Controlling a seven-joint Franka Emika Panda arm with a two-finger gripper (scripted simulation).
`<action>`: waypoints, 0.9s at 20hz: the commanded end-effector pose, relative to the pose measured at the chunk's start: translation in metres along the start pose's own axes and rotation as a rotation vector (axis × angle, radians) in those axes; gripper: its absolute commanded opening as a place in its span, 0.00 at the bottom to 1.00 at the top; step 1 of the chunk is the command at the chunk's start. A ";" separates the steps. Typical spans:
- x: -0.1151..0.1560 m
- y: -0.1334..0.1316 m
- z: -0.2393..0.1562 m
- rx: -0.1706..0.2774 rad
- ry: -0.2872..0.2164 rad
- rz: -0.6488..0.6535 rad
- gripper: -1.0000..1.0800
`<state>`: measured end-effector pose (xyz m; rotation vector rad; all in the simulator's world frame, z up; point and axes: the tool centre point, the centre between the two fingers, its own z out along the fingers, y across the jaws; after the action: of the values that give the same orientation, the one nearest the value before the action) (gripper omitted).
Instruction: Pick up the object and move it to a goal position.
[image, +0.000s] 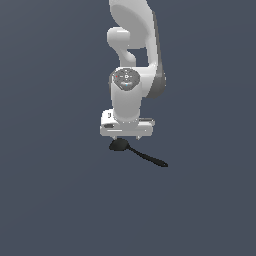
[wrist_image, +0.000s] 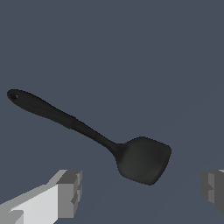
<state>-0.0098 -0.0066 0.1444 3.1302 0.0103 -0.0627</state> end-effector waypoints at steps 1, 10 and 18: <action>0.000 0.000 0.000 0.000 0.000 0.000 0.96; 0.002 -0.005 0.000 0.001 -0.003 -0.050 0.96; 0.002 -0.006 0.000 0.001 -0.004 -0.063 0.96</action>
<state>-0.0077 -0.0010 0.1447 3.1307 0.1034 -0.0689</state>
